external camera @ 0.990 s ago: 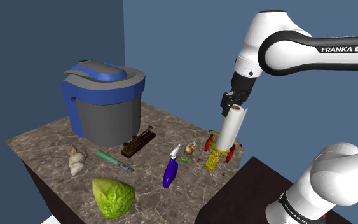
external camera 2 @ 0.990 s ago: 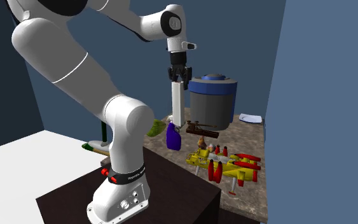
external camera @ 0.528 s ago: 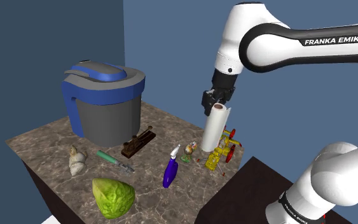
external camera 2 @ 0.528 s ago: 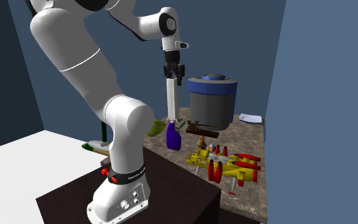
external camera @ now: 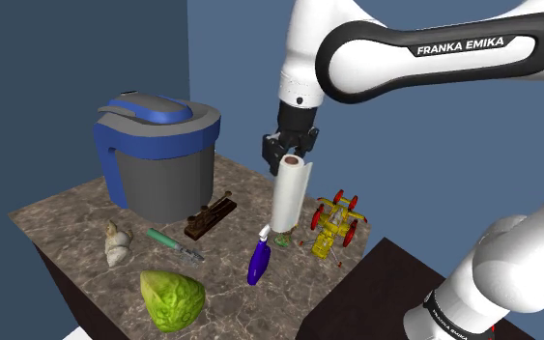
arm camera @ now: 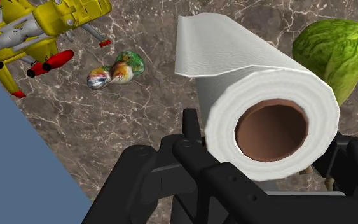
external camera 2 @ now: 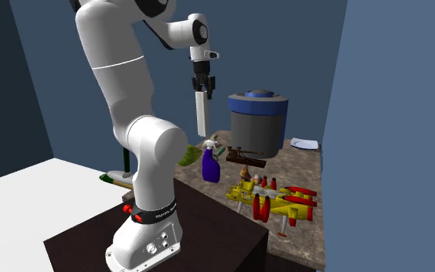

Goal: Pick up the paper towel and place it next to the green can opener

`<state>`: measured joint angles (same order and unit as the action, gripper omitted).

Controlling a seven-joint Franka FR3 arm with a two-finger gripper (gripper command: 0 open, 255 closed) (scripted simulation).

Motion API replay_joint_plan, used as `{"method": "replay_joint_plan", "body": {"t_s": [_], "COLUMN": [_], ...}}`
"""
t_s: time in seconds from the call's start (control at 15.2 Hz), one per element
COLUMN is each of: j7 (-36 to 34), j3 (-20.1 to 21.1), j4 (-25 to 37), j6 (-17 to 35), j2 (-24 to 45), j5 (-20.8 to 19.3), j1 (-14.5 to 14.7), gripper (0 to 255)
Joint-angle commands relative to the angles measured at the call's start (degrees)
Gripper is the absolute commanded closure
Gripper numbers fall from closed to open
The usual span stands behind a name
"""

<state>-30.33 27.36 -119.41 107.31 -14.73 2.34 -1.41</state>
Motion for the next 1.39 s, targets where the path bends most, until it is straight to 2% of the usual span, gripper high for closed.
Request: {"method": "replay_joint_plan", "body": {"t_s": [0.0,0.26,0.53,1.32], "j7": [-3.2,-9.7,-16.3,-17.6], "j3": [2.1,5.7,7.9,7.3], "j4": [3.8,13.1,24.6,16.9], "j6": [0.3,-1.3,-4.6,4.2], "j2": [4.6,13.8,24.6,25.9], "j5": [-1.8,-6.5,-12.8,-14.0], "j1": [0.1,1.4,4.9,5.0], "gripper": [255,255,255,255]}}
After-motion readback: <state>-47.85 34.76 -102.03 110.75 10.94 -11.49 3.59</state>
